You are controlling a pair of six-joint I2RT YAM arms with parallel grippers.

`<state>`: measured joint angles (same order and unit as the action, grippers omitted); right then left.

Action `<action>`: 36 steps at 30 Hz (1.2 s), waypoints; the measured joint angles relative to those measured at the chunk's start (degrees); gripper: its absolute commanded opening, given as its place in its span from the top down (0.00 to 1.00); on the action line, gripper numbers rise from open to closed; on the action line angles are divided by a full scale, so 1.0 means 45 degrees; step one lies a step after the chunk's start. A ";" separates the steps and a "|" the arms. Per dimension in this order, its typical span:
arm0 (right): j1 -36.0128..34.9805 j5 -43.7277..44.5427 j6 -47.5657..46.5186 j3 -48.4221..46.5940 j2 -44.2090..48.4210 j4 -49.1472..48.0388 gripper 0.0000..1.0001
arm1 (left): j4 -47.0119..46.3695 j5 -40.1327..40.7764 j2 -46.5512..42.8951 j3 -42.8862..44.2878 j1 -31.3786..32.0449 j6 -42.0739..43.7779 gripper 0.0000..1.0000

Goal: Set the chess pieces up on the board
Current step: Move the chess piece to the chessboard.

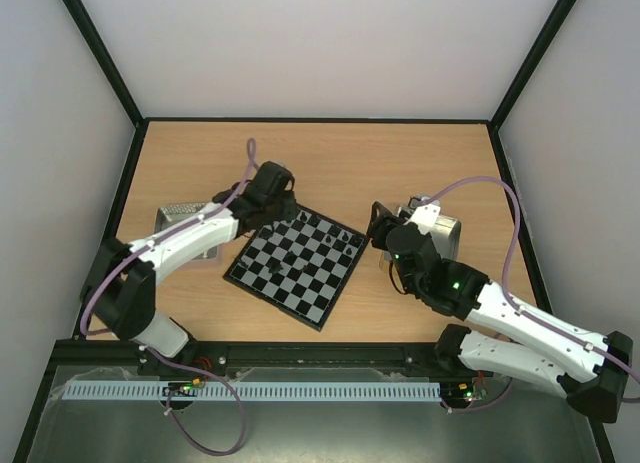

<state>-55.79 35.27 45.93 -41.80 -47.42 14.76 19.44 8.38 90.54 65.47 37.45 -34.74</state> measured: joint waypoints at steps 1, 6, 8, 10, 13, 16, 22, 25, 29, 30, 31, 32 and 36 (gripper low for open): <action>0.0000 -0.0029 0.0000 0.0000 -0.0044 0.0000 0.34 | 0.0015 -0.0063 -0.0379 -0.0321 -0.0136 -0.0029 0.72; 0.0000 -0.0287 -0.0005 -0.0005 -0.0461 -0.0019 0.34 | 0.0049 -0.0282 -0.1651 -0.1700 -0.0709 -0.0102 0.69; 0.0005 -0.0510 -0.0015 -0.0010 -0.0758 -0.0039 0.34 | 0.0121 -0.0374 -0.2001 -0.2181 -0.0860 -0.0136 0.68; 0.0019 -0.0821 -0.0073 -0.0107 -0.1214 -0.0073 0.34 | 0.0155 -0.0447 -0.2293 -0.2531 -0.1001 -0.0160 0.67; 0.0219 -0.1700 -0.0257 -0.0661 -0.2390 -0.0068 0.34 | 0.0291 -0.0534 -0.2890 -0.3109 -0.1214 -0.0194 0.66; 0.0651 -0.2846 -0.0593 -0.1593 -0.3983 -0.0083 0.35 | 0.0481 -0.0534 -0.3565 -0.3580 -0.1447 -0.0204 0.65; 0.1647 -0.4930 -0.1603 -0.4133 -0.7830 0.0194 0.39 | 0.0840 -0.0529 -0.5197 -0.4420 -0.1855 -0.0175 0.61; 0.1880 -0.5683 -0.2186 -0.5819 -0.9855 0.0607 0.43 | 0.0942 -0.0534 -0.5887 -0.4789 -0.1987 -0.0121 0.60; 0.1982 -0.6003 -0.2676 -0.7888 -1.2216 0.1268 0.55 | 0.1015 -0.0593 -0.6421 -0.5187 -0.2123 -0.0068 0.60; 0.1996 -0.6013 -0.2730 -0.8281 -1.2721 0.1433 0.57 | 0.1010 -0.0646 -0.6484 -0.5289 -0.2152 -0.0044 0.60; 0.2011 -0.6042 -0.2793 -0.8529 -1.3104 0.1574 0.57 | 0.1005 -0.0680 -0.6533 -0.5387 -0.2176 -0.0034 0.60; 0.2035 -0.6052 -0.2837 -0.8733 -1.3464 0.1758 0.57 | 0.1010 -0.0714 -0.6557 -0.5479 -0.2200 -0.0029 0.60; 0.2074 -0.6081 -0.2987 -0.9160 -1.4406 0.2361 0.57 | 0.1010 -0.0884 -0.6567 -0.5702 -0.2263 -0.0005 0.60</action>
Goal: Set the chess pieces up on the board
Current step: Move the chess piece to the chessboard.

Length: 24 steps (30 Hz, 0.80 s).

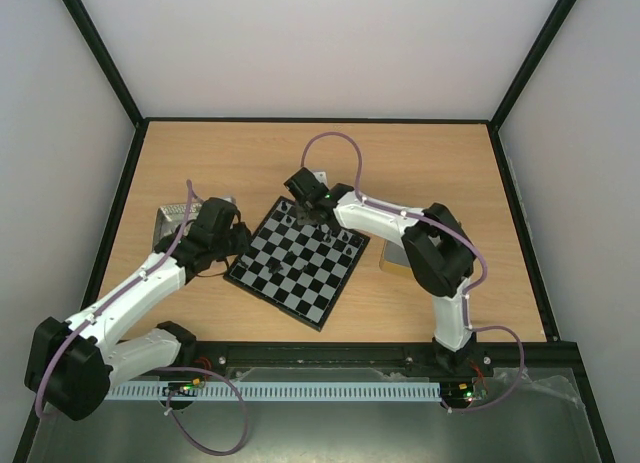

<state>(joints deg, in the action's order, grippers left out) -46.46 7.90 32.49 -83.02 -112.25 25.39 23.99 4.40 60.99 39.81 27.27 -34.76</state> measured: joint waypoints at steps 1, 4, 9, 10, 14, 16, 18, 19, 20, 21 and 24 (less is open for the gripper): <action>0.0005 -0.0005 -0.0044 -0.0083 -0.0189 0.0087 0.57 | 0.0000 -0.0034 0.0000 -0.0005 -0.0024 0.0015 0.60; 0.0024 0.0000 -0.0126 -0.0335 -0.0578 0.0413 0.62 | -0.0044 -0.0146 0.0000 -0.0010 -0.0053 0.0029 0.60; 0.0078 0.0214 -0.0248 -0.0855 -0.1030 0.0695 0.79 | -0.0107 -0.0287 0.0000 -0.0019 -0.0068 0.0068 0.60; 0.0087 0.0296 -0.0267 -0.0923 -0.1107 0.0719 0.81 | -0.0112 -0.0306 0.0000 -0.0029 -0.0073 0.0068 0.60; 0.0087 0.0554 -0.0272 -0.0971 -0.1224 0.0947 0.87 | -0.0112 -0.0321 0.0000 -0.0068 -0.0078 0.0073 0.60; 0.0087 0.0661 -0.0257 -0.0971 -0.1224 0.1025 0.91 | -0.0112 -0.0325 0.0000 -0.0087 -0.0078 0.0073 0.60; 0.0087 0.0763 -0.0267 -0.0971 -0.1224 0.1054 0.93 | -0.0112 -0.0325 0.0000 -0.0087 -0.0078 0.0073 0.60; 0.0097 0.0821 -0.0257 -0.0971 -0.1224 0.1073 0.94 | -0.0112 -0.0330 0.0000 -0.0087 -0.0078 0.0073 0.60; 0.0097 0.0869 -0.0257 -0.0967 -0.1224 0.1069 0.95 | -0.0112 -0.0330 0.0000 -0.0087 -0.0078 0.0073 0.60; 0.0097 0.0903 -0.0219 -0.0942 -0.1209 0.1064 0.95 | -0.0112 -0.0335 0.0000 -0.0087 -0.0078 0.0073 0.60; 0.0102 0.0986 -0.0209 -0.0797 -0.1107 0.1083 0.95 | -0.0112 -0.0350 0.0005 -0.0087 -0.0083 0.0073 0.60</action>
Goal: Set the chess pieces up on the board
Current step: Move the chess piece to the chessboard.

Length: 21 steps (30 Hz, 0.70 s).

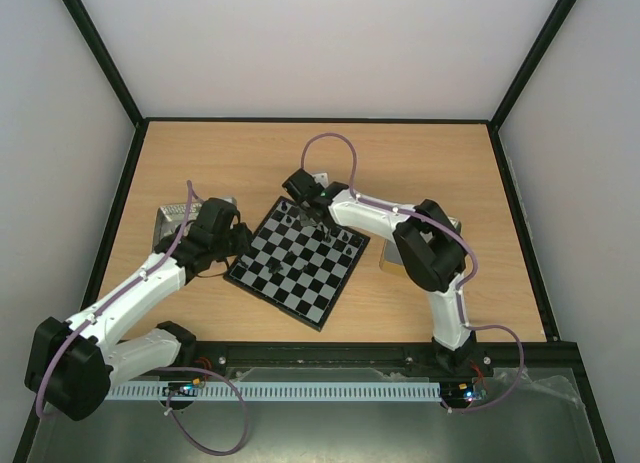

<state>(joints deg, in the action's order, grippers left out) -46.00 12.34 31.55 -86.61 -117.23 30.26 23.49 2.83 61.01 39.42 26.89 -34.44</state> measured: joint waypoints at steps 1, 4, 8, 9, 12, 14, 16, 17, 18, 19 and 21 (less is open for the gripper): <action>0.0005 0.0019 0.0015 0.0078 0.0053 0.0019 0.96 | 0.0000 -0.0005 0.0000 0.0000 0.0000 0.0000 0.60; 0.0005 0.0063 0.0097 0.0287 0.0219 0.0097 0.96 | 0.0000 -0.0005 0.0015 0.0000 0.0000 0.0005 0.60; 0.0005 0.0068 0.0155 0.0622 0.0500 0.0253 0.96 | 0.0000 -0.0010 0.0053 0.0000 -0.0049 0.0005 0.60; 0.0005 0.0073 0.0160 0.0680 0.0554 0.0282 0.96 | 0.0000 -0.0010 0.0053 0.0000 -0.0049 0.0005 0.60; 0.0005 0.0092 0.0160 0.0767 0.0622 0.0355 0.95 | 0.0000 -0.0010 0.0063 0.0000 -0.0044 0.0000 0.60; 0.0005 0.0102 0.0160 0.0772 0.0622 0.0359 0.94 | 0.0000 -0.0010 0.0073 0.0000 -0.0049 0.0005 0.59; 0.0005 0.0102 0.0155 0.0777 0.0622 0.0359 0.92 | 0.0000 -0.0010 0.0102 -0.0005 -0.0044 0.0000 0.59; 0.0005 0.0107 0.0155 0.0777 0.0622 0.0359 0.91 | 0.0000 -0.0010 0.0117 -0.0005 -0.0049 0.0005 0.59; 0.0005 0.0112 0.0151 0.0772 0.0622 0.0364 0.91 | 0.0000 -0.0010 0.0126 -0.0005 -0.0049 0.0000 0.59; 0.0005 0.0117 0.0151 0.0772 0.0622 0.0369 0.91 | 0.0000 -0.0010 0.0126 -0.0005 -0.0044 0.0000 0.59; 0.0005 0.0141 0.0141 0.0772 0.0627 0.0389 0.91 | 0.0000 -0.0010 0.0131 -0.0005 -0.0049 0.0000 0.59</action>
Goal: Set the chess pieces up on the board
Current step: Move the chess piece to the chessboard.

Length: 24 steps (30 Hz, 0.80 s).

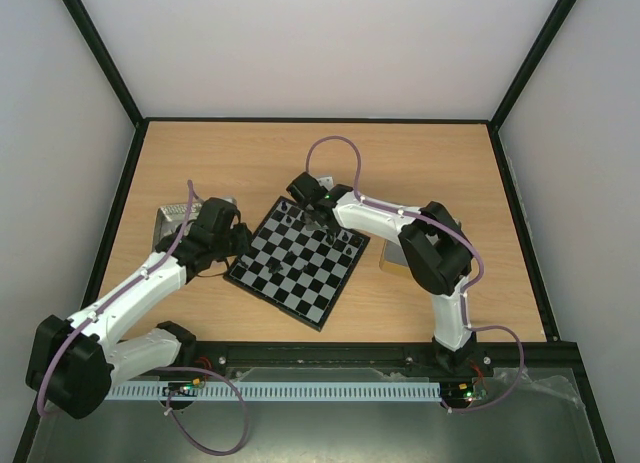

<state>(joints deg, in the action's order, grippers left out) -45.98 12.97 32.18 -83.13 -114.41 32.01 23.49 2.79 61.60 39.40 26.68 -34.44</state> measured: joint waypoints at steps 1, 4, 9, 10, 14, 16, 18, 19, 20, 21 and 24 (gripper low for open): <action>0.0000 0.0024 -0.0010 0.0000 0.0000 0.0029 0.91 | 0.0000 0.0000 0.0000 0.0000 0.0000 0.0005 0.59; 0.0000 0.0126 -0.0024 0.0000 0.0000 0.0126 0.92 | 0.0000 0.0000 0.0000 0.0000 0.0005 0.0000 0.59; 0.0000 0.0165 -0.0107 0.0000 0.0000 0.0189 0.83 | 0.0000 -0.0005 0.0000 0.0000 0.0005 0.0000 0.59; 0.0000 0.0155 -0.0155 0.0000 0.0000 0.0194 0.80 | 0.0000 -0.0015 0.0000 0.0000 0.0005 0.0000 0.59; 0.0000 0.0044 -0.0282 0.0000 0.0049 0.0214 0.73 | 0.0000 -0.0073 0.0010 0.0000 0.0000 0.0000 0.54; 0.0000 -0.0039 -0.0291 0.0000 0.0189 0.0209 0.70 | 0.0000 -0.0107 0.0024 0.0000 0.0005 -0.0005 0.52; 0.0000 -0.0102 -0.0277 0.0000 0.0471 0.0194 0.69 | 0.0005 -0.0160 0.0058 0.0000 0.0005 -0.0019 0.51; 0.0000 -0.0112 -0.0287 0.0000 0.0656 0.0189 0.68 | 0.0010 -0.0185 0.0068 0.0000 0.0000 -0.0024 0.50; 0.0000 -0.0131 -0.0277 0.0000 0.0869 0.0180 0.68 | 0.0019 -0.0189 0.0073 0.0000 0.0000 -0.0053 0.49; 0.0000 -0.0146 -0.0257 0.0000 0.1054 0.0165 0.68 | 0.0039 -0.0189 0.0073 0.0000 0.0005 -0.0102 0.47; 0.0000 -0.0374 -0.0180 0.0024 0.1749 0.0083 0.66 | 0.0253 -0.0068 0.0083 0.0000 0.0005 -0.0340 0.45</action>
<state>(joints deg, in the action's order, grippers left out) -45.98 11.29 31.38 -83.02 -106.54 32.38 24.62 2.48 61.98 39.40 26.70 -35.97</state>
